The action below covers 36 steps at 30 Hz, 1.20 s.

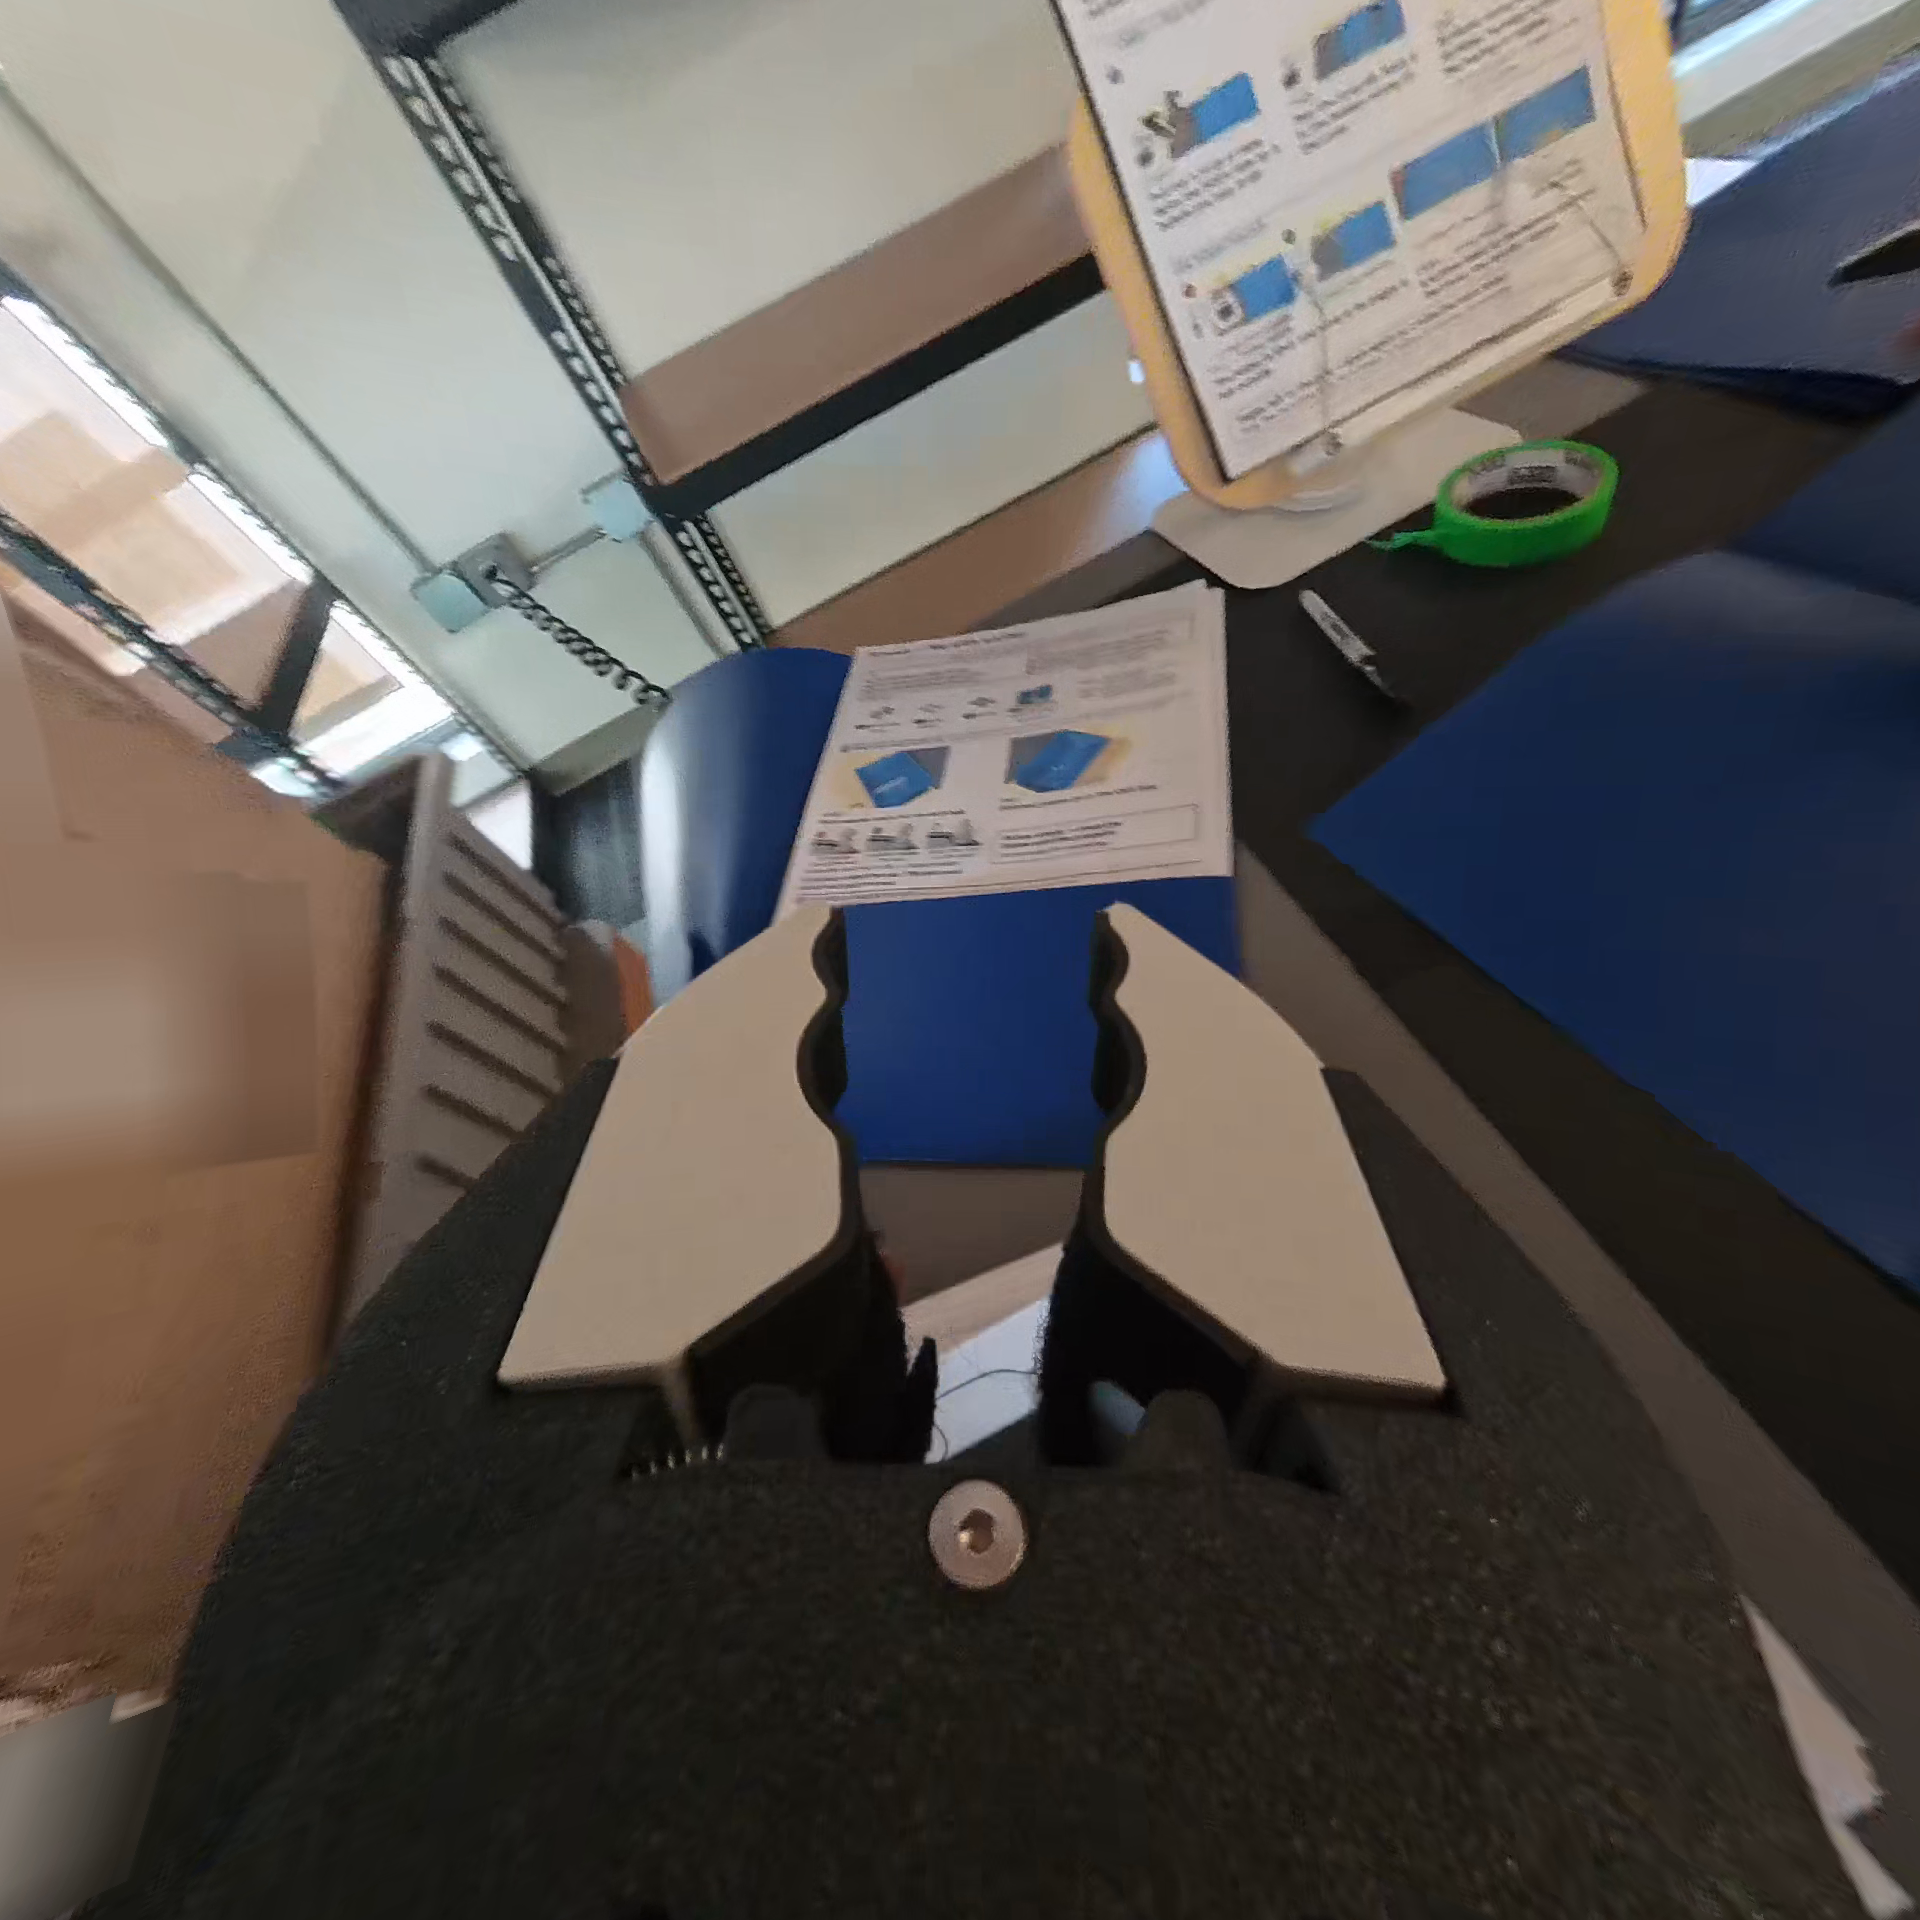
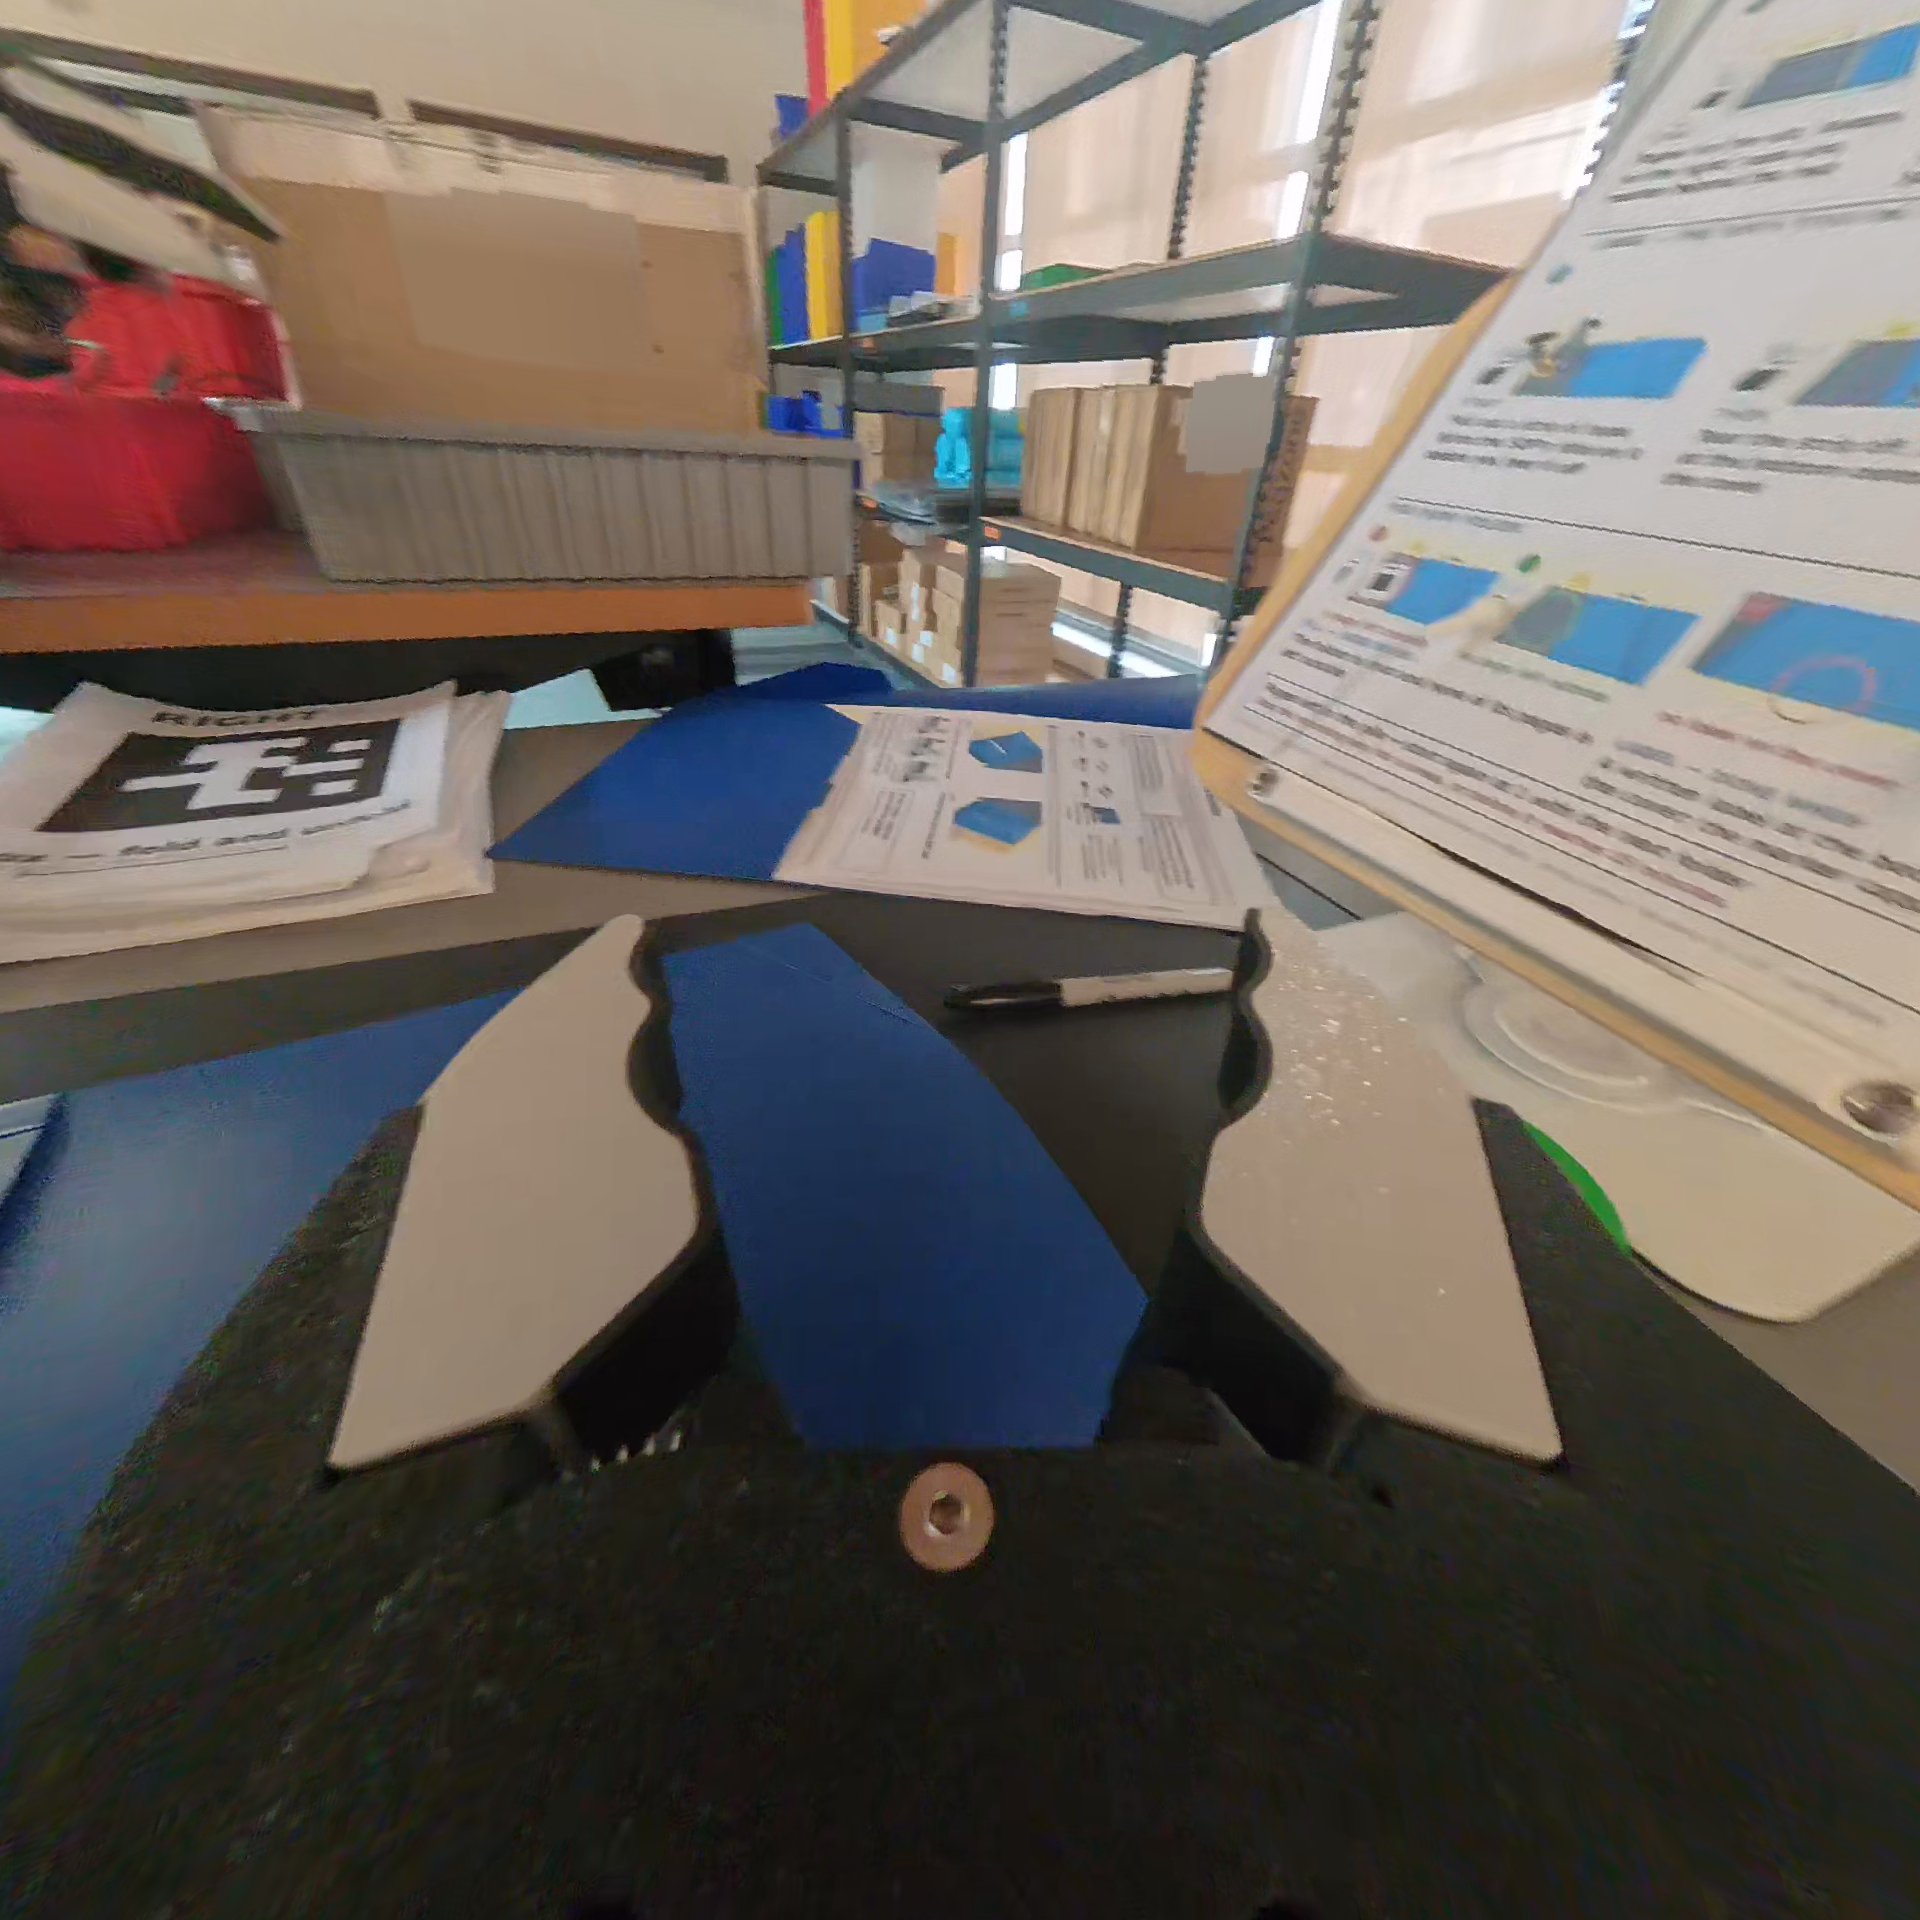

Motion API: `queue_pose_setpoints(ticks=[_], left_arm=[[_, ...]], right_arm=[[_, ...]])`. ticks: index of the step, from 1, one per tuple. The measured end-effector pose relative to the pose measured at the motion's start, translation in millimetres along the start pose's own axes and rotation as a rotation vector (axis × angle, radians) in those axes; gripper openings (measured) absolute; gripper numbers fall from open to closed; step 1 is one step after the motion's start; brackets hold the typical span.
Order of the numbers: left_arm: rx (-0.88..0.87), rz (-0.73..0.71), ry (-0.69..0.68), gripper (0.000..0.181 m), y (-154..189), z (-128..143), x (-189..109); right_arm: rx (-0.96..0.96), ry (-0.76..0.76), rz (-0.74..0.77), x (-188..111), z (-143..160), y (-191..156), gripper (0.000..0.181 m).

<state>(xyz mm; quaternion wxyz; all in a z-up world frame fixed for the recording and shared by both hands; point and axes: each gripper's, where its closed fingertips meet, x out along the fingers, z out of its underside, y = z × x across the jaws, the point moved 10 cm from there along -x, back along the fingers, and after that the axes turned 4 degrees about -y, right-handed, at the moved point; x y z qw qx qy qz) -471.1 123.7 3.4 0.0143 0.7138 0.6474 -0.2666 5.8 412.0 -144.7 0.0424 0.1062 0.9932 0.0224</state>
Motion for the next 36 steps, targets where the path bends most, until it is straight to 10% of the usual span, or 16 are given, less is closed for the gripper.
queue_pose_setpoints(ticks=[1,11,21,28,36], left_arm=[[0.023,-0.022,0.001,0.046,-7.4,-1.2,-1.3],[0.266,0.222,-0.069,0.053,27.7,-8.6,133.2],[0.254,0.54,-0.096,0.042,58.3,24.5,335.9],[0.15,0.655,-0.086,0.027,50.3,70.1,354.7],[0.364,0.364,-0.006,0.067,-15.0,1.1,376.0]], right_arm=[[-0.009,-0.016,-0.025,4.2,-4.5,-5.8,0.111],[-0.075,-0.398,-0.314,71.9,-48.9,-70.8,0.123],[0.286,-0.189,-0.063,170.3,-11.6,-47.8,0.147],[0.517,-0.081,0.051,229.6,22.3,-8.5,0.146],[0.255,-0.329,-0.002,259.0,32.1,-28.6,0.144]])
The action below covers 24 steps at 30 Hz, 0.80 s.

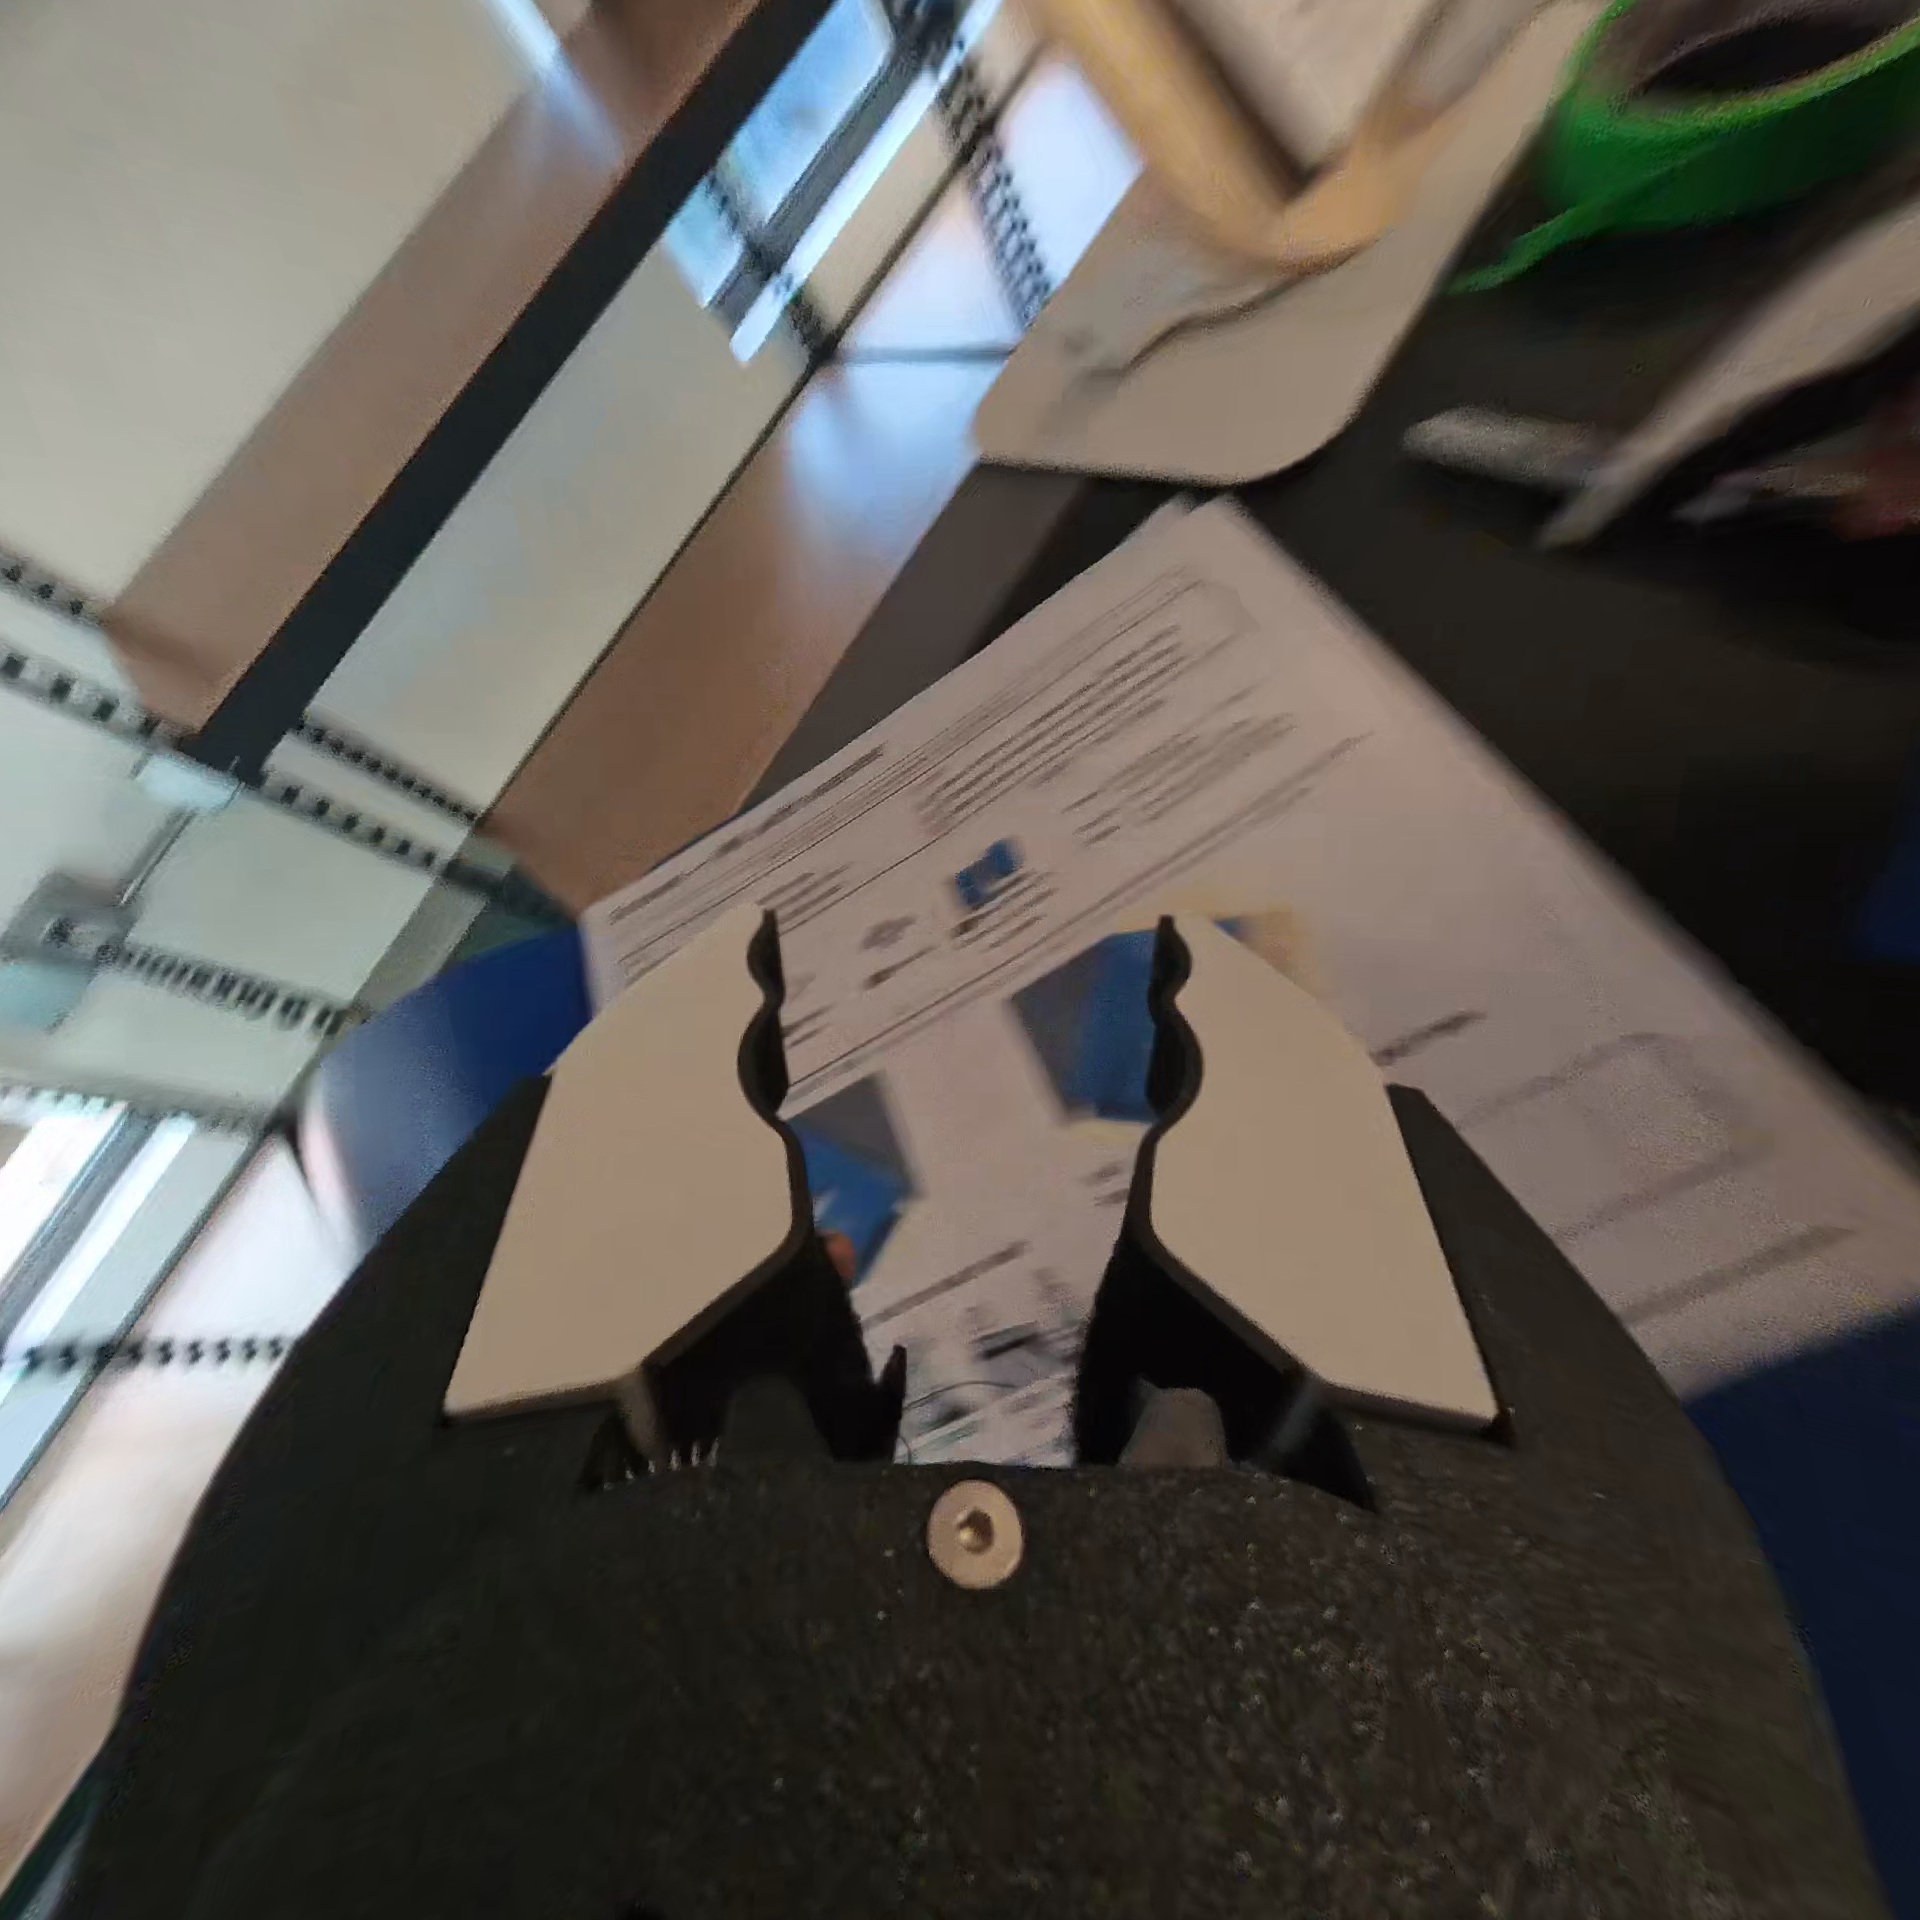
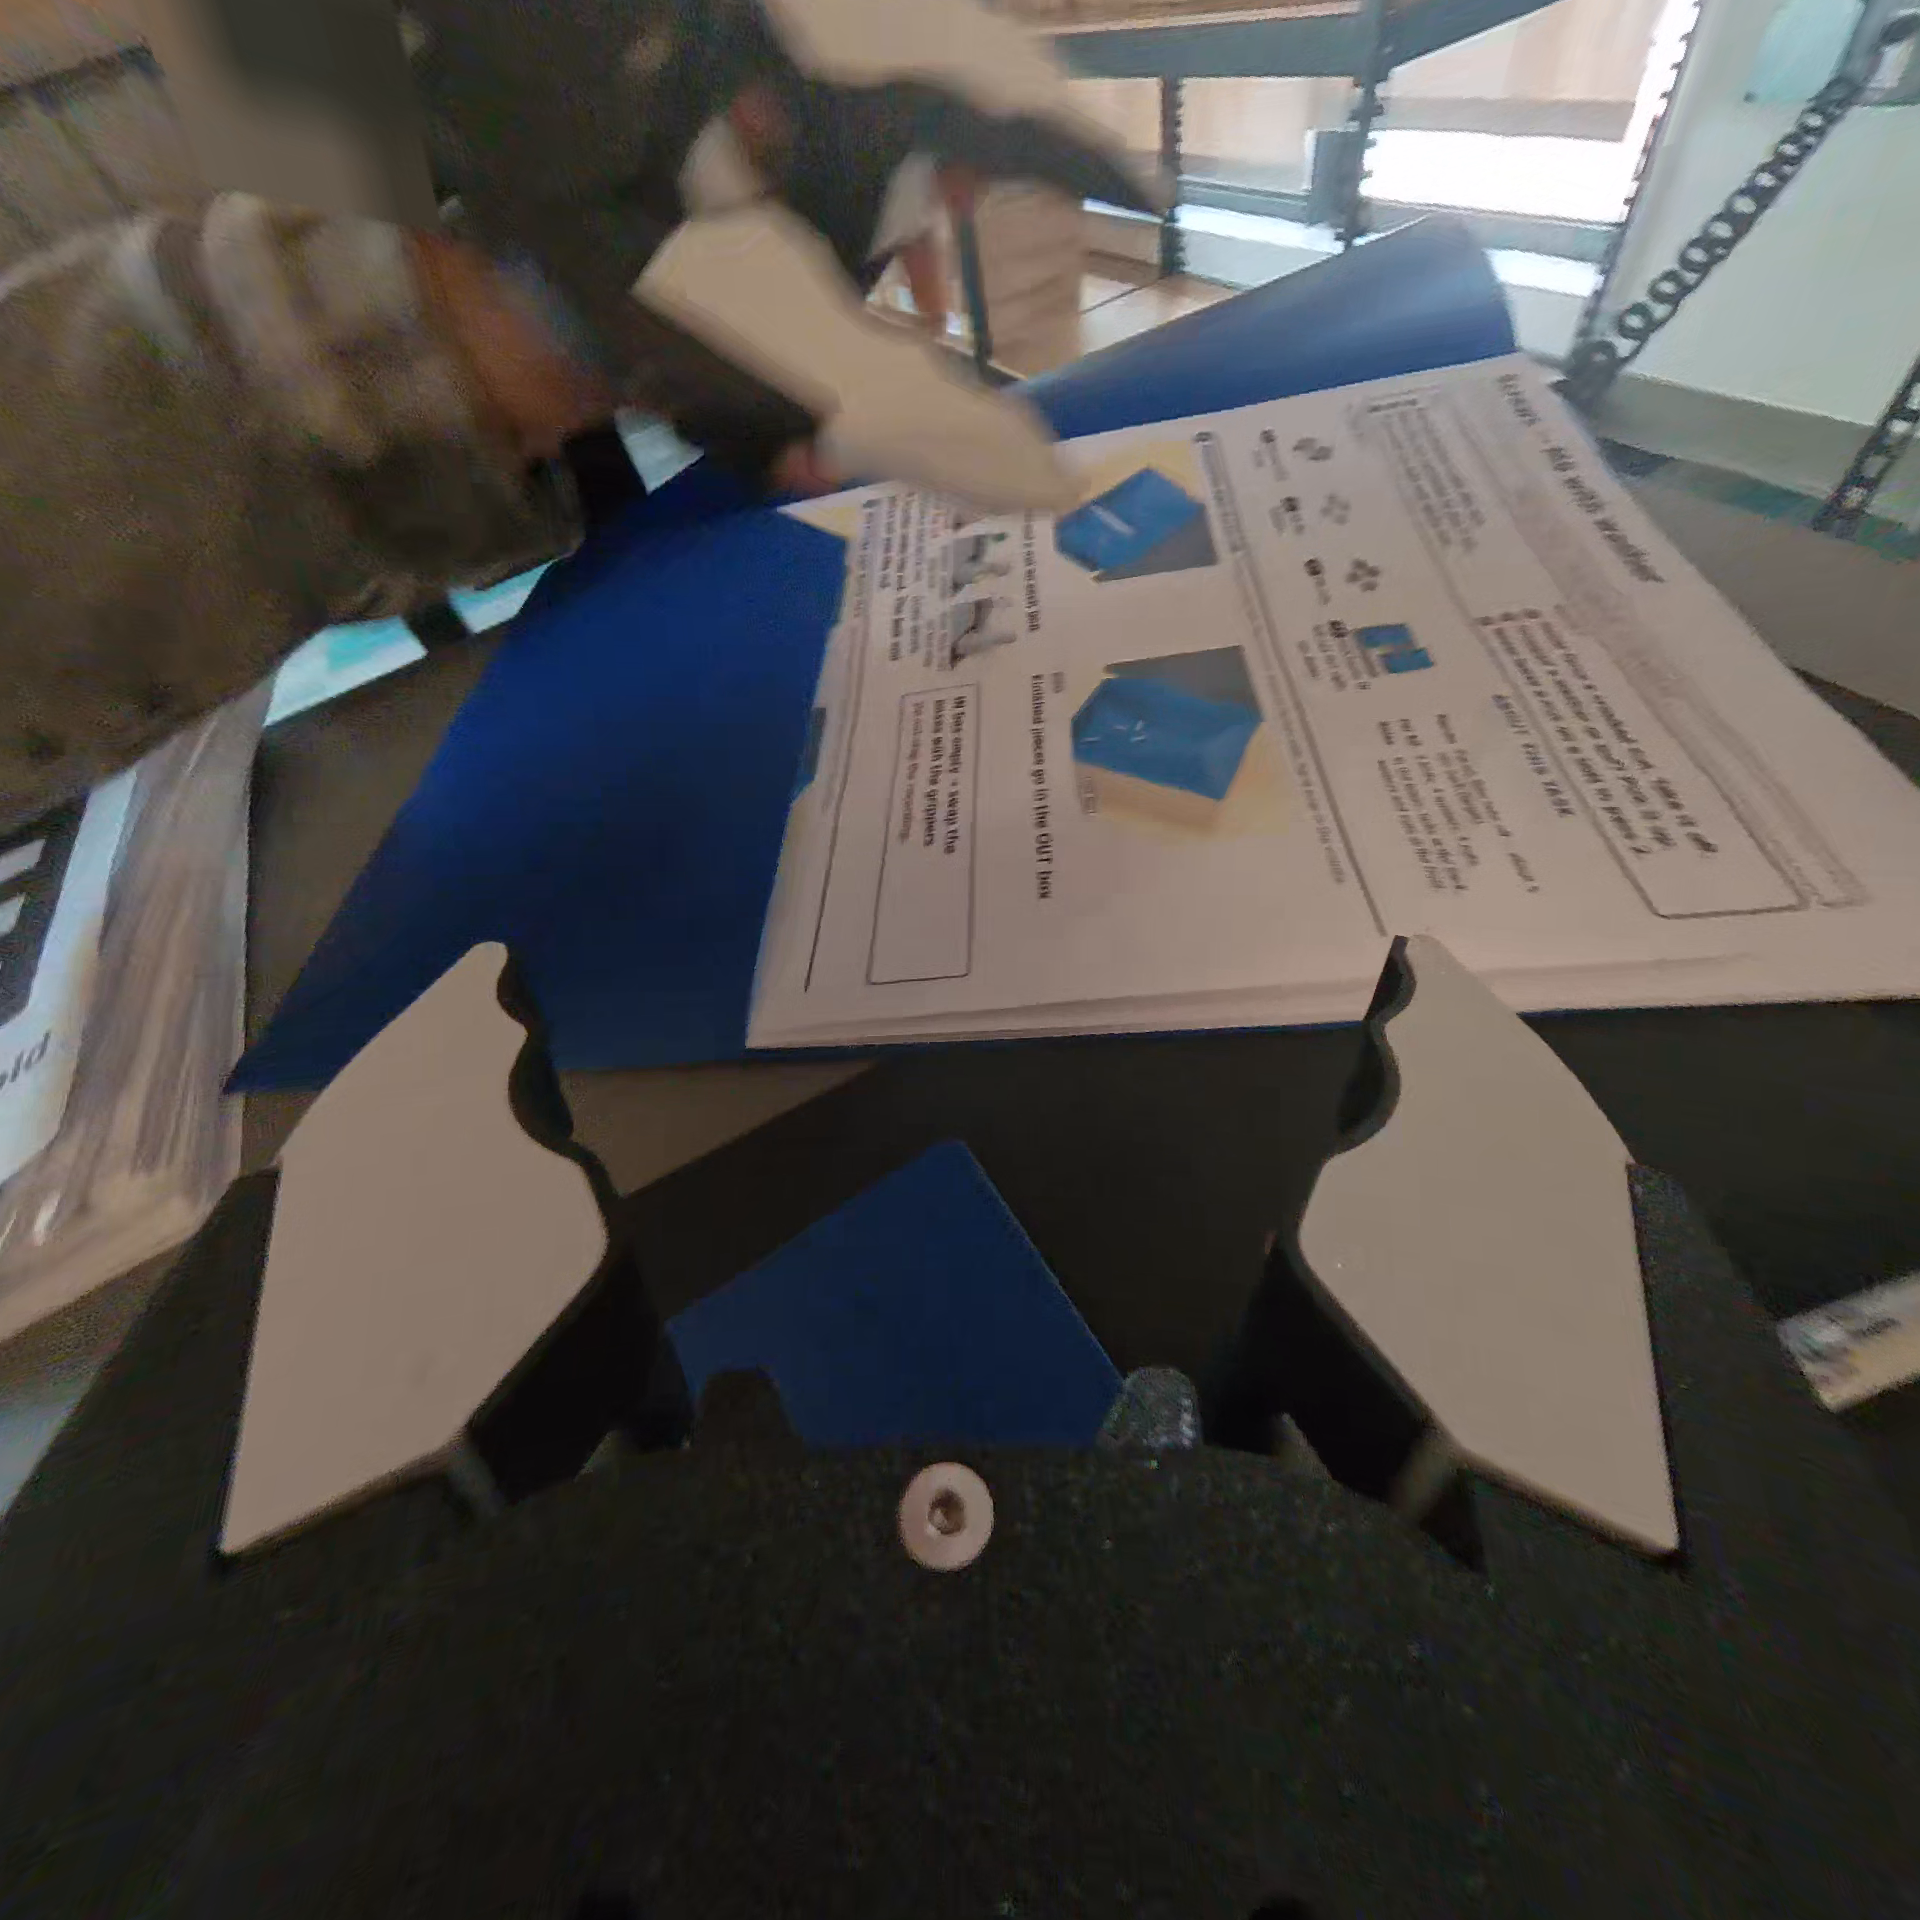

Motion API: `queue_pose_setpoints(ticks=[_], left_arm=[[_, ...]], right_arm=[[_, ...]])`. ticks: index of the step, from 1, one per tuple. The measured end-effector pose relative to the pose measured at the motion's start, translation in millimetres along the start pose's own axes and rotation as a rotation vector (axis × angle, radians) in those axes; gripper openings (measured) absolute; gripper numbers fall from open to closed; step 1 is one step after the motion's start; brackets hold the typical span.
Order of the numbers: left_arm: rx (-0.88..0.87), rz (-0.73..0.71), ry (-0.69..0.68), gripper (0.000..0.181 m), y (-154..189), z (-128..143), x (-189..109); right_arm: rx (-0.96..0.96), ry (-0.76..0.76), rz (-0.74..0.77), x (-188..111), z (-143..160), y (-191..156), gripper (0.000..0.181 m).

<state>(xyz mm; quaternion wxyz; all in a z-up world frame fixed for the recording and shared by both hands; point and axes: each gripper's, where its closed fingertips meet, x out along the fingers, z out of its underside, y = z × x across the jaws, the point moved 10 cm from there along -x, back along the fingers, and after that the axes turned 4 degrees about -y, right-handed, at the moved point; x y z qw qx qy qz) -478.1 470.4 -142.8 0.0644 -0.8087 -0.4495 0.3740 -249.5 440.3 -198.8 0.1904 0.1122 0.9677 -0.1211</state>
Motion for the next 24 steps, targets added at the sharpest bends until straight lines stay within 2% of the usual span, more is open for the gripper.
queue_pose_setpoints(ticks=[2,4,5,7,9,11,16,24], left_arm=[[-0.095,-0.044,-0.16,0.072,-44.2,17.0,14.3],[-0.354,0.032,-0.281,0.077,-83.1,43.9,27.9],[-0.523,0.093,-0.259,0.074,-98.1,55.3,32.6],[-0.811,0.222,-0.156,0.058,-120.9,71.6,39.2],[-0.964,0.267,-0.087,0.053,-137.1,83.6,44.6],[-0.982,0.258,-0.089,0.051,-146.2,91.5,47.5],[-0.961,0.305,-0.251,0.054,-144.2,104.2,54.4],[-1.023,0.365,-0.292,0.057,-136.2,122.7,56.5]], right_arm=[[-0.014,0.041,-0.06,3.0,5.0,-5.8,0.141],[-0.019,0.103,-0.108,-0.1,5.0,-8.0,0.138],[-0.024,0.152,-0.131,-3.3,4.5,-8.5,0.138],[-0.03,0.214,-0.175,-9.4,5.3,-9.4,0.135],[-0.034,0.265,-0.2,-14.9,6.4,-9.9,0.132],[-0.027,0.325,-0.203,-20.5,7.2,-8.7,0.128],[0.042,0.356,-0.231,-23.1,7.9,-2.4,0.127],[0.027,0.347,-0.225,-22.6,7.6,-4.1,0.126]])
